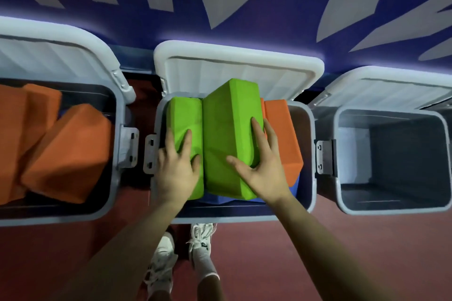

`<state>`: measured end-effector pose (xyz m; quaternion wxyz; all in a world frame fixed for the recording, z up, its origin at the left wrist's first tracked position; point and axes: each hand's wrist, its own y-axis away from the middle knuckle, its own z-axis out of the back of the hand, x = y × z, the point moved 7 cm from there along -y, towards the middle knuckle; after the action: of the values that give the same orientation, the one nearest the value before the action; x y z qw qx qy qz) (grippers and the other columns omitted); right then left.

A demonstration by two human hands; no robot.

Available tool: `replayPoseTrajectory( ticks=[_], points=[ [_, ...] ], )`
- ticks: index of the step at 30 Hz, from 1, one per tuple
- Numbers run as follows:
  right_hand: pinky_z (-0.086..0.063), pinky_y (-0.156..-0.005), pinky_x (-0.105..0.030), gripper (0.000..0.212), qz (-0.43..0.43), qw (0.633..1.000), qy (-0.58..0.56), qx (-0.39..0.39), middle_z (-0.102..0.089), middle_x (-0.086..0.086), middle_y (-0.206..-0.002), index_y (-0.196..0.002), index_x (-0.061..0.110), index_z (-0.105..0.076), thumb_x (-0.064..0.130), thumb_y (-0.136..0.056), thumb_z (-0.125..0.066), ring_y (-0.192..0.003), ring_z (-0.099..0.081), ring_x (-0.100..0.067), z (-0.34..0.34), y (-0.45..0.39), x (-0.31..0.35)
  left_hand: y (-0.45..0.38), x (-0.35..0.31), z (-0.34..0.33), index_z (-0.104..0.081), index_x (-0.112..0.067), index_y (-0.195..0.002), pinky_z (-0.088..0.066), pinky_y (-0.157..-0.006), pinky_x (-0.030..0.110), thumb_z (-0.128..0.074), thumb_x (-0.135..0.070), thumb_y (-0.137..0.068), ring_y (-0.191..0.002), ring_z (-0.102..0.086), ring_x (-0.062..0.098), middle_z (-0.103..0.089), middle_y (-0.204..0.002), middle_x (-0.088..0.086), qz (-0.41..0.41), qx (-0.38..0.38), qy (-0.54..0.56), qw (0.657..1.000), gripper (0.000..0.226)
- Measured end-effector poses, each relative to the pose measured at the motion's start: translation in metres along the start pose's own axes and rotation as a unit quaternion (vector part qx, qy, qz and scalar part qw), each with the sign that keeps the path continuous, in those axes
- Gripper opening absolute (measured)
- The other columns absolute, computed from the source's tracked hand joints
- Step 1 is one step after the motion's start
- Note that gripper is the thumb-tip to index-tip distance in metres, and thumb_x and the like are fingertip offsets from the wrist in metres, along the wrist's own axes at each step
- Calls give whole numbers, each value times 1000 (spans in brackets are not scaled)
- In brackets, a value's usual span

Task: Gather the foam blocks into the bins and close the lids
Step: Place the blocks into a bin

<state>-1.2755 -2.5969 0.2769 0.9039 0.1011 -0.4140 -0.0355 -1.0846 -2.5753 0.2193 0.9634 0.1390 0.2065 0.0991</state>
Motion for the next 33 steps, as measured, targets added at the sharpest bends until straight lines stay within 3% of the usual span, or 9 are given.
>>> replayPoseTrajectory(
  ticks=[4, 6, 10, 13, 18, 24, 26, 30, 33],
  points=[
    [-21, -112, -12, 79, -11, 998, -60, -35, -30, -11, -153, -143, 23, -40, 51, -73, -62, -142, -24, -9, 10, 2, -9, -4, 4, -2, -49, -18, -139, -54, -70, 54, -40, -43, -88, -99, -58, 50, -35, -144, 27, -17, 17, 30, 999, 58],
    [-21, -110, -10, 78, -10, 999, -44, -22, -26, -10, -155, -145, 25, -36, 52, -75, -59, -142, -22, -8, 8, 3, -10, -5, 1, 2, -47, -18, -140, -52, -72, 54, -37, -48, -90, -103, -56, 50, -34, -145, 27, -14, 19, 17, 1000, 59],
    [-38, -102, -39, 69, 18, 989, 142, -40, -30, -5, -155, -147, 19, -37, 53, -88, -43, -131, -42, -30, 19, 1, -14, -6, -6, 3, -28, -25, -150, -45, -92, 50, -43, -50, -94, -125, -41, 44, -11, -156, 21, -14, 70, -44, 996, 63],
    [-45, -90, -46, 61, 18, 966, 254, -48, -38, -14, -151, -145, 21, -42, 52, -92, -36, -116, -53, -38, 25, 6, -17, -5, -18, 2, -20, -29, -152, -42, -96, 46, -40, -53, -94, -131, -34, 40, -1, -158, 17, -19, 89, -64, 994, 66],
    [-27, -110, -50, 80, -80, 944, 315, 47, 0, -9, -162, -152, 34, -18, 75, -84, -17, -142, -23, -33, 9, 11, -41, -6, -31, -4, -22, -34, -151, -41, -97, 42, -32, -50, -98, -134, -33, 34, 7, -160, 7, -21, 111, -69, 991, 56],
    [-17, -113, -52, 73, -86, 934, 341, 63, 6, 0, -162, -152, 40, -12, 74, -89, -27, -144, -14, -32, 6, -2, -40, -17, -24, -10, -24, -36, -150, -36, -102, 47, -34, -49, -98, -129, -40, 39, 7, -161, 5, -38, 123, -48, 991, 54],
    [-19, -112, -52, 70, -81, 932, 350, 55, -3, -2, -162, -151, 38, -19, 71, -90, -30, -141, -20, -35, 8, -1, -37, -17, -24, -6, -22, -34, -151, -36, -103, 46, -34, -51, -97, -128, -41, 39, 6, -161, 7, -54, 132, -64, 988, 57],
    [-33, -103, -57, 62, -25, 931, 364, -11, -44, -11, -146, -133, 28, -55, 64, -88, -34, -120, -47, -45, 10, 4, -21, -18, -25, 9, -16, -29, -152, -33, -104, 45, -33, -54, -97, -133, -36, 37, -7, -160, 11, -81, 135, -108, 982, 63],
    [-26, -107, -57, 61, -41, 934, 355, -11, -45, -12, -145, -131, 27, -58, 62, -88, -33, -125, -42, -47, 3, 10, -14, -14, -26, 21, -16, -27, -152, -32, -105, 45, -34, -52, -97, -135, -34, 36, -15, -158, 12, -99, 133, -134, 977, 63]
  ],
)
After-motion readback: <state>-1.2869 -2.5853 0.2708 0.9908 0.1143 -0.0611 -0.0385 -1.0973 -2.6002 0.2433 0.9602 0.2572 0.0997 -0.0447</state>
